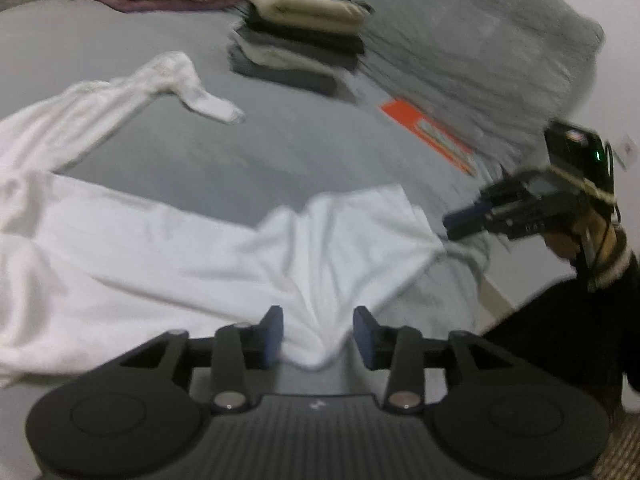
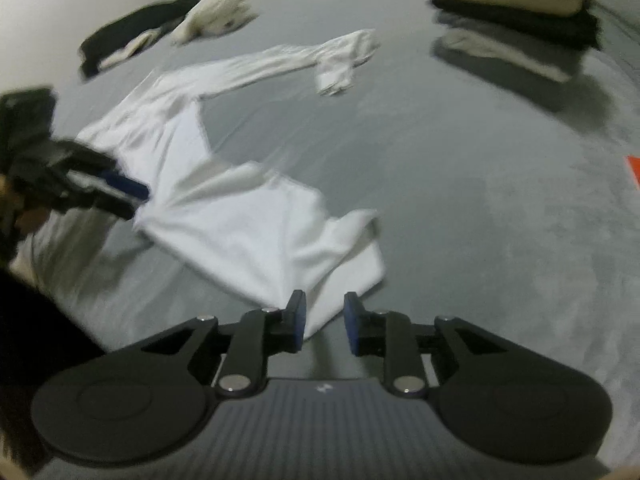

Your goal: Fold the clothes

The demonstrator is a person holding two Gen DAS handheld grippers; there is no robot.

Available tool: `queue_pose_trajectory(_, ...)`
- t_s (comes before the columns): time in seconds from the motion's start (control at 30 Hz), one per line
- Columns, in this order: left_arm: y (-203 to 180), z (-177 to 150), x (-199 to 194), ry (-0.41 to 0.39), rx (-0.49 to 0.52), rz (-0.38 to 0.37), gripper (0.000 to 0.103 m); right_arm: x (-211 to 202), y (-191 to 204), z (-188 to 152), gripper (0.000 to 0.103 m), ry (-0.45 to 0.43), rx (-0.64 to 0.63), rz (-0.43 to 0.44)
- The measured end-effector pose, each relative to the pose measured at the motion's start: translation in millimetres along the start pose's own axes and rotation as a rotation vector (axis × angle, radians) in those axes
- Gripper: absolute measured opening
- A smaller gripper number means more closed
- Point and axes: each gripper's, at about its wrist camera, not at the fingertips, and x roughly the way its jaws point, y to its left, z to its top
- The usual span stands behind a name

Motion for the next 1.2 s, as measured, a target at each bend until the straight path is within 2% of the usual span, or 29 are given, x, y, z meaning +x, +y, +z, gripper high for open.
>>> queue_pose_trajectory(0.17,1,9,6,-0.04,-0.027,0.082,0.053,10,-17,8,0.027,-0.053,0.072,-0.069)
queue_pose_trajectory(0.27,2,13,12,-0.048,-0.034,0.133,0.054,17,-24,13,0.027,-0.06,0.074,-0.103)
queue_pose_trajectory(0.4,1,16,17,-0.056,-0.038,0.143,0.054,25,-21,17,0.027,-0.042,0.065,-0.07)
queue_pose_trajectory(0.6,-10,23,31,-0.072,-0.021,0.157,0.054,41,3,16,0.027,0.004,-0.06,-0.137)
queue_pose_trajectory(0.7,-25,29,36,-0.099,0.022,0.174,0.054,38,3,14,0.023,0.009,-0.071,-0.146)
queue_pose_trajectory(0.83,-48,37,46,-0.11,0.088,0.167,0.054,33,-3,11,0.003,0.011,-0.039,-0.134)
queue_pose_trajectory(1.03,-85,49,84,-0.06,0.19,0.141,0.054,13,-12,4,0.002,-0.039,0.016,-0.135)
queue_pose_trajectory(1.2,-108,71,121,-0.032,0.207,0.094,0.054,-7,-25,-4,0.002,-0.081,0.039,-0.166)
